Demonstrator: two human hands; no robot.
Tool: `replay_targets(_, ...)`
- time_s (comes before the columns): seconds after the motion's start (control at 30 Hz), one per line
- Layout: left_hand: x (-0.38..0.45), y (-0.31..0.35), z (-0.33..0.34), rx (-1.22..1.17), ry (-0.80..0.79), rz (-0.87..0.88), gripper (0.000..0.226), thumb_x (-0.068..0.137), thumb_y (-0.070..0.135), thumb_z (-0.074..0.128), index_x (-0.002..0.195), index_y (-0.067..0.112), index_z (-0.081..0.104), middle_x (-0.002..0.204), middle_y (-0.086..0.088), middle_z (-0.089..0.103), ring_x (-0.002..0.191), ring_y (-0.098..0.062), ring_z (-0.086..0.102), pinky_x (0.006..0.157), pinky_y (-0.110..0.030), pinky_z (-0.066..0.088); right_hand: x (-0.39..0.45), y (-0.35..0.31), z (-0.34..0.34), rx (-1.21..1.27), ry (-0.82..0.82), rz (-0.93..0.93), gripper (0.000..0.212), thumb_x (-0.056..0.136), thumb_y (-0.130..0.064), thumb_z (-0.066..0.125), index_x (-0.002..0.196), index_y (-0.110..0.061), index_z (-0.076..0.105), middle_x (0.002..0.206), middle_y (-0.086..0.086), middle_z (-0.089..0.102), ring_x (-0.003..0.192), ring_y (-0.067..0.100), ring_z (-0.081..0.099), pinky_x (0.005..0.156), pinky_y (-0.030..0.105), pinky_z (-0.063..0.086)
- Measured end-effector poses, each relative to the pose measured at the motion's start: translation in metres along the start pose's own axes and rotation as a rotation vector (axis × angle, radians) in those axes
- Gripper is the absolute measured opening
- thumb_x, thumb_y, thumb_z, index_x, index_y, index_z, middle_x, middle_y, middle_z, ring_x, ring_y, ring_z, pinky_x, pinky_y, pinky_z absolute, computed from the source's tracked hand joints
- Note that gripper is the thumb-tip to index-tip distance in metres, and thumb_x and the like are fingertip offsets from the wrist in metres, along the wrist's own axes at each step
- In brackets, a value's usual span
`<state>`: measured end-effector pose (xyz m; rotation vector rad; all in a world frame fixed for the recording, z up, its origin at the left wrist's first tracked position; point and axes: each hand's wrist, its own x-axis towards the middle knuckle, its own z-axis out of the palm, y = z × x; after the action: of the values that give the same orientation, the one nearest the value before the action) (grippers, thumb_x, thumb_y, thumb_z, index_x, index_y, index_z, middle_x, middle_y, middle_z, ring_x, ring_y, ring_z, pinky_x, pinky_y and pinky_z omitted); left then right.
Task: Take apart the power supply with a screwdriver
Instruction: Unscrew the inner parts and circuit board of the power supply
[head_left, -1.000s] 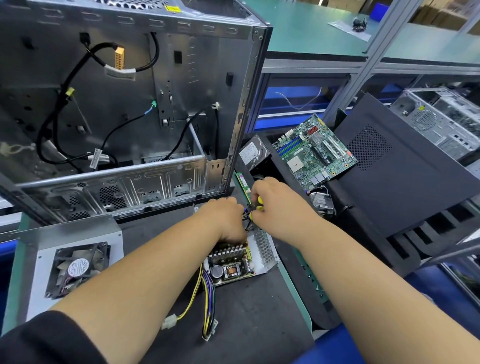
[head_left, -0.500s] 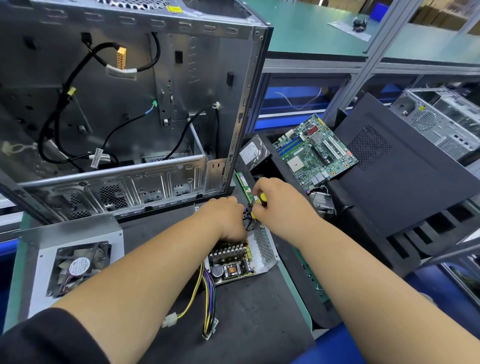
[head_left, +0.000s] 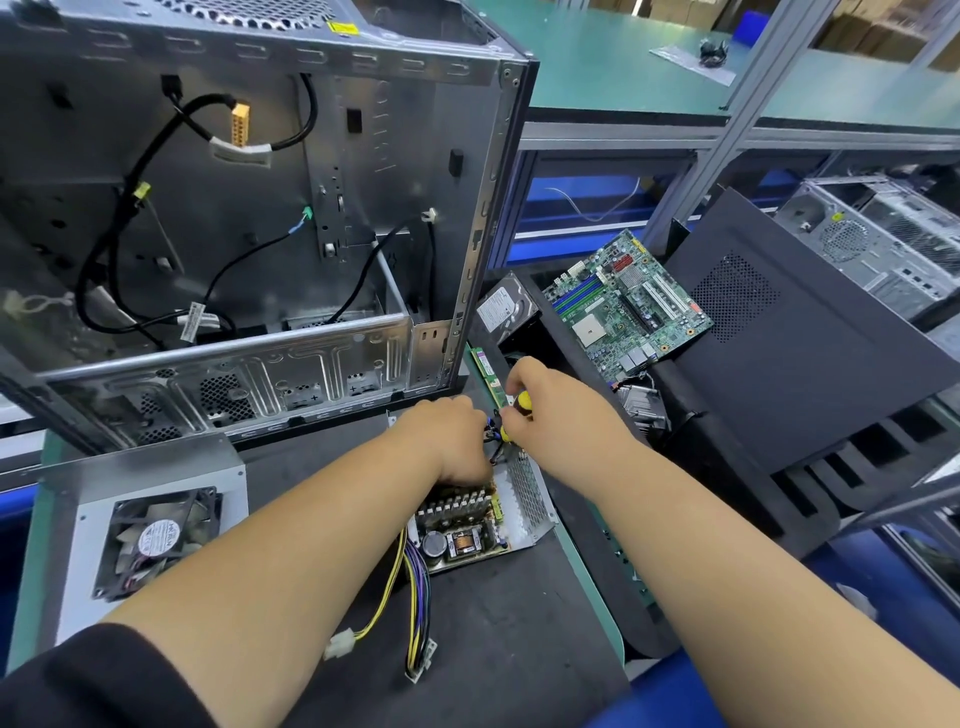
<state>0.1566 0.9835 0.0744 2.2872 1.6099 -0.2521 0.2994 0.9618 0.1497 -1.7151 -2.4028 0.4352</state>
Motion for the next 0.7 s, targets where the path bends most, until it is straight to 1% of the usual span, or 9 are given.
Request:
replay_targets(0.1, 0.0007, -0.0001, 0.0005, 0.005, 0.000, -0.005, 0.050, 0.075, 0.049, 0.057, 0.117, 0.021, 0.056, 0.115, -0.006, 0.049, 0.106, -0.029, 0.055, 0.075, -0.037, 0.036, -0.0010, 0.0000, -0.0001, 0.045, -0.016, -0.007, 0.018, 0.088, -0.023, 0.059, 0.104, -0.018, 0.051, 0.101, 0.003, 0.054, 0.081, 0.024, 0.052, 0.063, 0.033, 0.032)
replay_targets(0.17, 0.0006, 0.0000, 0.0001, 0.003, -0.004, -0.009, 0.049, 0.076, 0.048, 0.057, 0.117, 0.021, 0.055, 0.116, -0.006, 0.049, 0.107, -0.029, 0.055, 0.076, -0.036, 0.036, -0.0020, 0.0001, 0.0005, 0.022, -0.034, -0.013, 0.019, 0.088, -0.024, 0.058, 0.105, -0.018, 0.051, 0.105, 0.005, 0.053, 0.085, 0.027, 0.054, 0.066, 0.035, 0.037)
replay_targets(0.2, 0.0004, 0.0002, -0.0004, -0.001, -0.006, -0.011, 0.050, 0.076, 0.047, 0.057, 0.119, 0.022, 0.055, 0.117, -0.006, 0.049, 0.107, -0.029, 0.055, 0.076, -0.036, 0.036, -0.0027, 0.0001, 0.0009, -0.006, -0.028, -0.017, 0.020, 0.089, -0.027, 0.057, 0.105, -0.017, 0.051, 0.104, 0.005, 0.054, 0.086, 0.028, 0.055, 0.067, 0.036, 0.041)
replay_targets(0.27, -0.0003, 0.0002, -0.0014, -0.031, -0.015, -0.021, 0.055, 0.075, 0.047, 0.056, 0.126, 0.026, 0.053, 0.117, -0.005, 0.049, 0.106, -0.029, 0.054, 0.075, -0.037, 0.038, -0.0033, 0.0004, 0.0016, -0.088, 0.010, -0.023, 0.026, 0.093, -0.042, 0.054, 0.101, -0.017, 0.051, 0.095, 0.004, 0.056, 0.084, 0.028, 0.056, 0.068, 0.038, 0.045)
replay_targets(0.33, -0.0013, 0.0001, -0.0022, -0.068, -0.030, -0.039, 0.061, 0.072, 0.044, 0.056, 0.131, 0.028, 0.050, 0.118, -0.004, 0.049, 0.104, -0.028, 0.054, 0.075, -0.036, 0.041, -0.0023, 0.0012, 0.0028, -0.153, 0.030, -0.006, 0.037, 0.097, -0.054, 0.047, 0.098, -0.017, 0.052, 0.081, -0.001, 0.055, 0.079, 0.026, 0.056, 0.062, 0.036, 0.041)
replay_targets(0.37, -0.0014, 0.0000, -0.0021, -0.069, -0.033, -0.040, 0.063, 0.072, 0.044, 0.056, 0.132, 0.027, 0.049, 0.119, -0.004, 0.050, 0.105, -0.027, 0.054, 0.077, -0.036, 0.042, -0.0015, 0.0014, 0.0036, -0.161, 0.029, 0.006, 0.039, 0.098, -0.056, 0.045, 0.097, -0.017, 0.053, 0.077, -0.002, 0.053, 0.078, 0.026, 0.055, 0.060, 0.035, 0.037)
replay_targets(0.47, -0.0009, -0.0003, -0.0005, -0.022, -0.018, -0.023, 0.063, 0.076, 0.046, 0.056, 0.134, 0.022, 0.048, 0.123, -0.006, 0.049, 0.113, -0.029, 0.053, 0.082, -0.038, 0.041, 0.0005, 0.0016, 0.0051, -0.109, 0.013, 0.021, 0.029, 0.101, -0.047, 0.046, 0.094, -0.019, 0.051, 0.075, -0.002, 0.053, 0.076, 0.025, 0.052, 0.060, 0.034, 0.030)
replay_targets(0.63, -0.0001, -0.0004, 0.0006, -0.006, 0.006, -0.003, 0.053, 0.076, 0.047, 0.056, 0.122, 0.021, 0.055, 0.116, -0.006, 0.050, 0.108, -0.029, 0.055, 0.076, -0.036, 0.038, 0.0004, 0.0039, 0.0056, -0.019, 0.018, 0.001, 0.015, 0.098, -0.030, 0.054, 0.103, -0.016, 0.051, 0.075, -0.002, 0.051, 0.070, 0.024, 0.049, 0.052, 0.035, 0.025)
replay_targets(0.7, -0.0002, -0.0005, 0.0007, -0.003, 0.010, 0.003, 0.051, 0.075, 0.047, 0.056, 0.119, 0.020, 0.056, 0.115, -0.007, 0.050, 0.107, -0.029, 0.055, 0.075, -0.036, 0.037, 0.0000, 0.0041, 0.0054, 0.000, 0.033, -0.004, 0.015, 0.096, -0.026, 0.057, 0.104, -0.017, 0.049, 0.083, 0.000, 0.054, 0.071, 0.023, 0.049, 0.049, 0.029, 0.024)
